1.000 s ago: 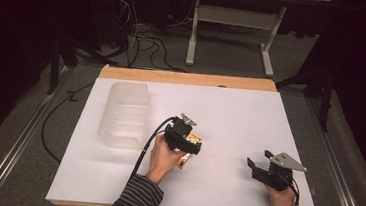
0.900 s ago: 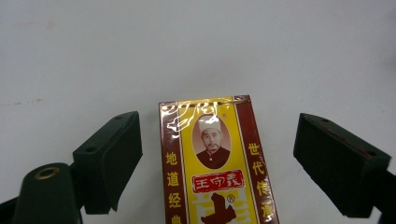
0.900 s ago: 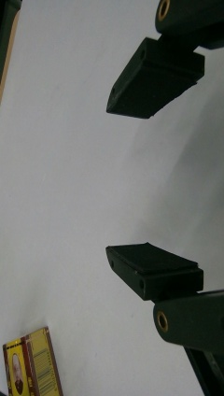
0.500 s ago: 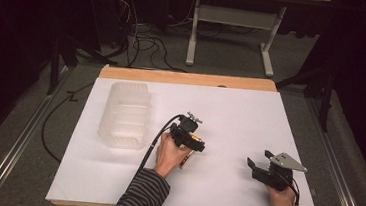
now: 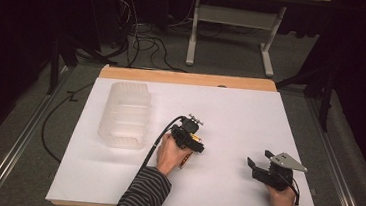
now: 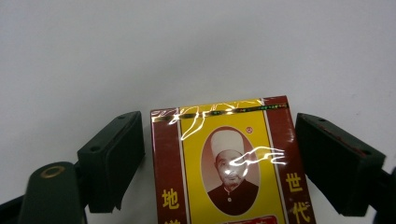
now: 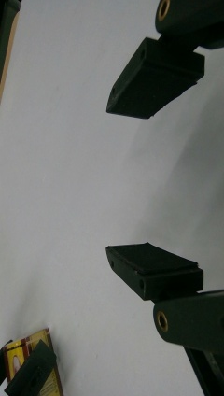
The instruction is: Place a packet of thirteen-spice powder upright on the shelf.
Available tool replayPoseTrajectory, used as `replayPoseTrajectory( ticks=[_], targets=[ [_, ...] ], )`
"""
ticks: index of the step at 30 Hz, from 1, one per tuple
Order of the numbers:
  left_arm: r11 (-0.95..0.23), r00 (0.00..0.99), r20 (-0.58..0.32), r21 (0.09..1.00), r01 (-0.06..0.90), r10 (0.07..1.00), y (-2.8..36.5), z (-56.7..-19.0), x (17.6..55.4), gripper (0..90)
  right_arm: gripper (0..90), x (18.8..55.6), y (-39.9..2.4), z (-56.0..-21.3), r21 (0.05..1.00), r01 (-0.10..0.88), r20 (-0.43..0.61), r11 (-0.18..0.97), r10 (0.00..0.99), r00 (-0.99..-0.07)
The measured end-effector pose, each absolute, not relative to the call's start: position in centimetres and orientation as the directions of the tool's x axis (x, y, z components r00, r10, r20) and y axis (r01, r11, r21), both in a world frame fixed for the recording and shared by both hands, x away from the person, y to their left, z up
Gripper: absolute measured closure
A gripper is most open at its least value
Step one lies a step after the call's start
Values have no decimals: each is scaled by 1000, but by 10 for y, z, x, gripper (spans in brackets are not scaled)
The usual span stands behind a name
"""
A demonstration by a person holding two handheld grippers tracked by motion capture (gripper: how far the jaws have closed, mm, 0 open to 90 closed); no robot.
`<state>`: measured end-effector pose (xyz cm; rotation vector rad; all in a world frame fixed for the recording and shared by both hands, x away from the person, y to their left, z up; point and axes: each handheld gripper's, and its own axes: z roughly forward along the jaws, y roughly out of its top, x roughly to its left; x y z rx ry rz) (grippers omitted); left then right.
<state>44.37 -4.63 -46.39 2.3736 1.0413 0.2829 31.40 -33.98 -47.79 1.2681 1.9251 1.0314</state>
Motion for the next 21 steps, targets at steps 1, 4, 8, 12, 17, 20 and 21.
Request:
replayPoseTrajectory(
  ticks=[1, 4, 8, 12, 17, 20, 21],
  targets=[
    [-569, 681, -3, 547, 614, 732, -47, -464, 443, 195, 270, 314, -339, -478, 853, 461, -73, 245, 931, -358],
    [-570, 684, -3, 549, 611, 729, -48, -464, 442, 217, 270, 314, -339, -478, 851, 463, -75, 248, 930, -360],
    [-578, 695, -8, 549, 604, 719, -48, -463, 441, 269, 270, 314, -340, -478, 855, 456, -77, 247, 930, -360],
    [-573, 693, -16, 548, 609, 720, -48, -463, 441, 277, 270, 314, -340, -478, 855, 457, -75, 246, 930, -359],
    [-577, 695, -13, 547, 607, 719, -48, -462, 440, 289, 269, 314, -340, -478, 855, 457, -74, 245, 930, -360],
    [-572, 693, -19, 547, 611, 721, -48, -461, 440, 293, 269, 314, -340, -478, 857, 455, -70, 241, 930, -361],
    [-571, 692, -21, 548, 612, 721, -47, -461, 440, 294, 269, 314, -340, -478, 857, 455, -71, 241, 930, -360]
  ],
)
